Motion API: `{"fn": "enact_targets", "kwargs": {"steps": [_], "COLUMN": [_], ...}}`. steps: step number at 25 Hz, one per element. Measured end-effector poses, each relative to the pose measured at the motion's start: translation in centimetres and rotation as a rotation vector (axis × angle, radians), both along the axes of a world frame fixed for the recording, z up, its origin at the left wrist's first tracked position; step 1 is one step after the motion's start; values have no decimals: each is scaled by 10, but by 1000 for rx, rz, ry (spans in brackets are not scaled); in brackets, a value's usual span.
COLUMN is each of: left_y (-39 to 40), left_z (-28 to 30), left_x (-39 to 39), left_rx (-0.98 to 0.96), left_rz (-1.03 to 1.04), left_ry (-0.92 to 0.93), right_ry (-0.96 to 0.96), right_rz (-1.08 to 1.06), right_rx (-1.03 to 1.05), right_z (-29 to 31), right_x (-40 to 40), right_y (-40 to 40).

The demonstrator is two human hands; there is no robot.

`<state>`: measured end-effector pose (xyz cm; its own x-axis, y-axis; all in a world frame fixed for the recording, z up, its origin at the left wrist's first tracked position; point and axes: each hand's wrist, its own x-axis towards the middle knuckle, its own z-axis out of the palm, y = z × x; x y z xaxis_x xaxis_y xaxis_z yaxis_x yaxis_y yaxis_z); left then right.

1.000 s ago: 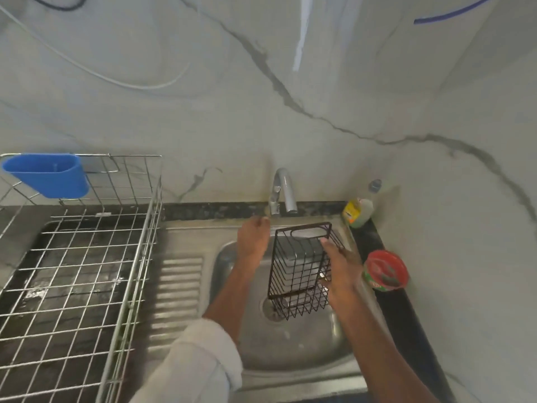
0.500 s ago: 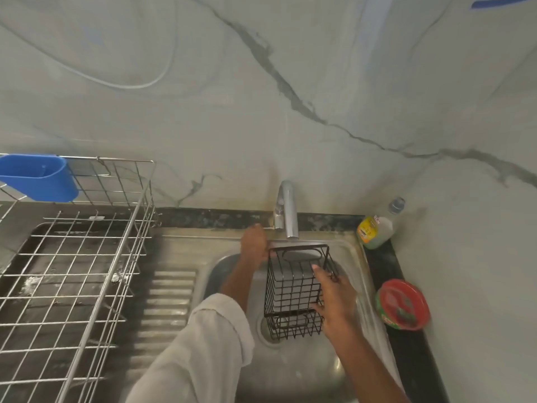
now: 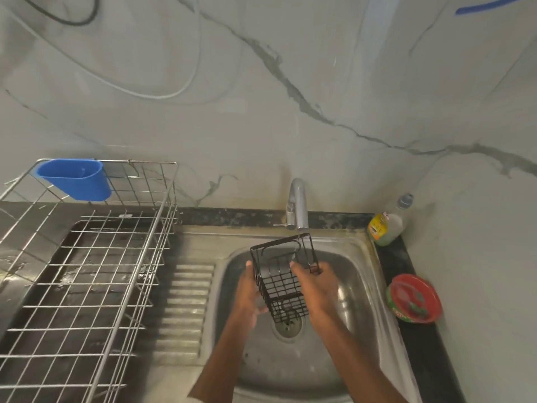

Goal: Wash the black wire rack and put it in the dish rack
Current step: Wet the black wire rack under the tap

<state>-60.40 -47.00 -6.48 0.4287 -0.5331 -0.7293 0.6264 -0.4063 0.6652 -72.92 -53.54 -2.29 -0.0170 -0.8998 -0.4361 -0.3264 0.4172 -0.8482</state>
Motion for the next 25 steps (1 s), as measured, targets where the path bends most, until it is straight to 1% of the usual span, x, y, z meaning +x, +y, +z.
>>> {"fn": "enact_targets", "kwargs": {"steps": [2,4,7,9,11,13,15,16,19,23,25], "left_y": [4,1,-10,-23,-34,-42,-36,-32,-16,-8,-9], "left_z": [17,38,63,74,72,56,63,64,65,62,62], "left_x": [-10,-25,-46,-57,-61,-59,-58,-57,-51,-43,-34], "left_rx": [-60,-107,-146,-188,-218,-183,-147,-143,-128,-161,-174], "left_rz": [-46,-173,-395,-437,-418,-353,-286,-223,-81,-28,9], "left_ry": [15,-21,-179,-288,-386,-443,-429,-407,-314,-291,-298], "right_ry": [-27,-91,-179,-235,-261,-261,-240,-212,-20,160,253], "right_rz": [-60,-181,-265,-263,-233,-167,-38,37,193,308,245], "right_rx": [2,0,10,22,22,20,21,-10,-166,-293,-442], "right_z": [3,3,4,2,5,13,22,26,32,49,55], "right_x": [-10,-26,-53,-66,-75,-78,-77,-76,-71,-71,-79], "right_y": [3,4,6,5,5,5,6,6,7,13,7]}}
